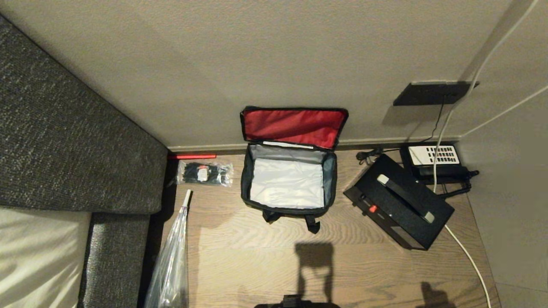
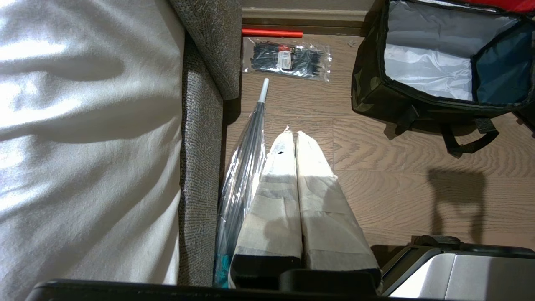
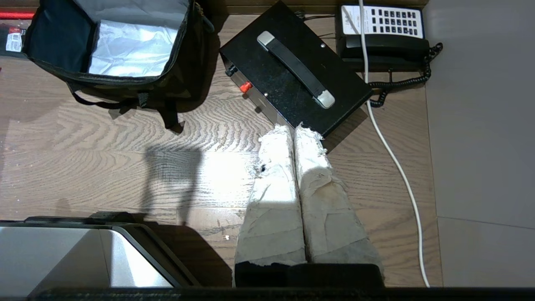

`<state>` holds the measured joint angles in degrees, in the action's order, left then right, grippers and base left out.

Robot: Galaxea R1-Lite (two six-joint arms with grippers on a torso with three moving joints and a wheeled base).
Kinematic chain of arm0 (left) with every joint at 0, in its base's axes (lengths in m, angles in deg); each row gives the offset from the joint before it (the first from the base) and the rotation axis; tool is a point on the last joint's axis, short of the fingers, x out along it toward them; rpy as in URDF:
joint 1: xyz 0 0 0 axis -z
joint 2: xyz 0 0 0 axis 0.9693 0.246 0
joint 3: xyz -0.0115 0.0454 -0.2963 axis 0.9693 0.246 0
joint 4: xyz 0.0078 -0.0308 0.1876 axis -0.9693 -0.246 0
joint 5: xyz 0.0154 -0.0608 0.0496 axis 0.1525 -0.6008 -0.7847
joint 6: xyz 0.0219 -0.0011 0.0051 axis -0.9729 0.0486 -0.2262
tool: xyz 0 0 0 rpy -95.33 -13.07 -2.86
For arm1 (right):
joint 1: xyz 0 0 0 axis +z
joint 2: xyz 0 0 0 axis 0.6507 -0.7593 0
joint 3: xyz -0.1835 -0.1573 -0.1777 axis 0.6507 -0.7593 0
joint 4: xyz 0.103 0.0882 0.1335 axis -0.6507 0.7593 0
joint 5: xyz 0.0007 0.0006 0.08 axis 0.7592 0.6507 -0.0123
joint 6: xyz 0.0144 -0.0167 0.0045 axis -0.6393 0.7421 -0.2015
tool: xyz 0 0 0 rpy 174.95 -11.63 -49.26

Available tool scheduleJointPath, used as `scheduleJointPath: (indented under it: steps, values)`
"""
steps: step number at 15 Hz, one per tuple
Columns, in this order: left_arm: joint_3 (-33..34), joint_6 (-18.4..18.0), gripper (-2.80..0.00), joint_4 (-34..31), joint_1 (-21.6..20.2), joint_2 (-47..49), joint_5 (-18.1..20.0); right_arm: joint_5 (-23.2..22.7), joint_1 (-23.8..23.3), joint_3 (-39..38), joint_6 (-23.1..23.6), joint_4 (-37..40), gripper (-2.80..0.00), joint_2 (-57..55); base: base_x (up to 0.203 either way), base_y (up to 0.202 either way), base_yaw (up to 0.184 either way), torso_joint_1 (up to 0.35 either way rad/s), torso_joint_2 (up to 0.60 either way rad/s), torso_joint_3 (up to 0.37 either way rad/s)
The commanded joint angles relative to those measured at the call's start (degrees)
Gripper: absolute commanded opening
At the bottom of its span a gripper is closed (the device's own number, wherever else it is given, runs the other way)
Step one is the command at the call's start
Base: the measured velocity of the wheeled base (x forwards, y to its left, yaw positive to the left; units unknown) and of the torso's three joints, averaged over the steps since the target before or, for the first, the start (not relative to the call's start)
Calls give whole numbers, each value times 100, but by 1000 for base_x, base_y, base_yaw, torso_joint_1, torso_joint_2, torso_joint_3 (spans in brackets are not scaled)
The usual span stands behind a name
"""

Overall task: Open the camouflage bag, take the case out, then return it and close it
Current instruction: Grip the handle again

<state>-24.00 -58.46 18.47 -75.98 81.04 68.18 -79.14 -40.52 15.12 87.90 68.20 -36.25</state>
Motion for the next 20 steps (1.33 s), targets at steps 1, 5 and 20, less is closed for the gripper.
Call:
scheduleJointPath:
  steps: [1, 5, 20]
  values:
    - [18, 7, -280, -2, -4, -11, -2, -2, 1, 0, 5, -1, -280, 19, 0, 0, 0, 0, 0, 0]
    - [18, 7, -280, 7, -4, -11, -2, -2, 1, 0, 5, -1, -280, 26, 0, 0, 0, 0, 0, 0]
    - [18, 7, -280, 5, -4, -9, -2, -2, 1, 0, 7, -1, -280, 27, 0, 0, 0, 0, 0, 0]
